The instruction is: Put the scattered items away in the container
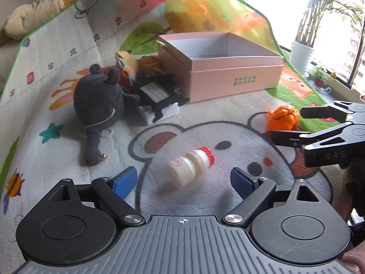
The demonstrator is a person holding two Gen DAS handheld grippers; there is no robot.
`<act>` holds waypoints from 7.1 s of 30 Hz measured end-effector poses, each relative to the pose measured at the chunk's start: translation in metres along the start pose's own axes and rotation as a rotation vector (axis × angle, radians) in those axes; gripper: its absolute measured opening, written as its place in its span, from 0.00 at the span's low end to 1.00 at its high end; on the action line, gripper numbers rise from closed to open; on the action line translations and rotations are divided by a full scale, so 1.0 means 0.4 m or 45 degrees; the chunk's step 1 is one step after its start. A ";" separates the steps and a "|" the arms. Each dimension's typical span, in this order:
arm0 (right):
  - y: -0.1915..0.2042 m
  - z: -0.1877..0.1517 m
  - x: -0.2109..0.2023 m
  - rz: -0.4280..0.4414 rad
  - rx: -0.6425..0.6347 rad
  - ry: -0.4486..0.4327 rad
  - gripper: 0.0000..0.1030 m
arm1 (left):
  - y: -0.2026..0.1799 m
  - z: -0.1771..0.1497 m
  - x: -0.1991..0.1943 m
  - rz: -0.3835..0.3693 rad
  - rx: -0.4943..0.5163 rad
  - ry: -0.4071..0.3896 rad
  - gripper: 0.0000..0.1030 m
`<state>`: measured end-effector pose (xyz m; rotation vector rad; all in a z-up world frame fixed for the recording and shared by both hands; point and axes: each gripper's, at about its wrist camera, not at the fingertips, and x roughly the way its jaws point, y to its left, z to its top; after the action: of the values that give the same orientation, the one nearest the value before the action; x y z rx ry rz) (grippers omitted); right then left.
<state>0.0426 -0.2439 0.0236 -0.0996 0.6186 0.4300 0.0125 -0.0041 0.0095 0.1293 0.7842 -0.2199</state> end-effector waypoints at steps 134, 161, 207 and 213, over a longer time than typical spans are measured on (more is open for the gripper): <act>0.070 0.030 -0.074 -0.010 -0.358 0.095 0.44 | 0.163 0.030 -0.008 0.007 -0.157 -0.112 1.00; -0.027 0.018 0.006 -0.025 -0.024 0.043 0.72 | -0.080 0.050 0.058 -0.189 0.158 -0.053 1.00; -0.040 -0.019 -0.030 -0.032 0.014 -0.011 0.63 | -0.027 0.101 0.101 -0.090 0.186 0.034 0.95; -0.052 -0.024 -0.057 -0.038 0.054 -0.003 0.62 | -0.043 0.109 0.116 -0.117 0.206 0.024 0.97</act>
<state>0.0294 -0.2729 0.0283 -0.0675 0.6228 0.3882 0.0701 -0.0361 0.0064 0.2488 0.7913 -0.3696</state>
